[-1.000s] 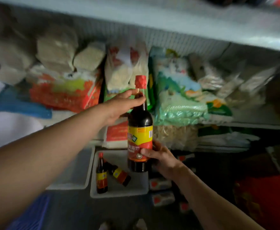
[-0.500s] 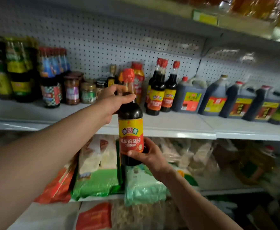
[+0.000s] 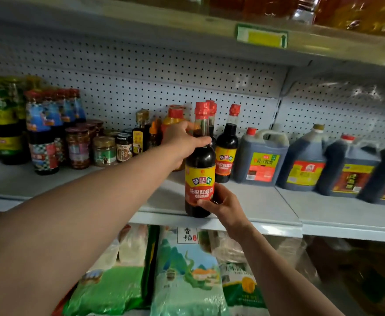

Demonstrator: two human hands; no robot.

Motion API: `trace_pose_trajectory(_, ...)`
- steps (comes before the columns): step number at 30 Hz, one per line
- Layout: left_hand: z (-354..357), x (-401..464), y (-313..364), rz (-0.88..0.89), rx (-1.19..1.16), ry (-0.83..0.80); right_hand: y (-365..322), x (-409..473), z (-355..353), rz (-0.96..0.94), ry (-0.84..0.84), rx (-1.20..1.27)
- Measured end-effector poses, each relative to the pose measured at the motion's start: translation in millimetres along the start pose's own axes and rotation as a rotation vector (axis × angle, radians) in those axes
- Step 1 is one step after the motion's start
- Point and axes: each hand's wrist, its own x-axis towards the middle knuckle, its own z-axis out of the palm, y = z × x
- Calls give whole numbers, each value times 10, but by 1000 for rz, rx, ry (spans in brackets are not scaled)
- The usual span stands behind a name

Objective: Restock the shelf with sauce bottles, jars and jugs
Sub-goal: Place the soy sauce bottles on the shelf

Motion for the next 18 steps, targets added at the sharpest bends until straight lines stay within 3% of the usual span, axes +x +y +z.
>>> trace_pose_trajectory(6,312,200,-100,82,114,-76,291,248,-143,11,16,-61)
trace_pose_trajectory(18,257,438,-186,73,88,-172,311,454,-157,0,34,-220)
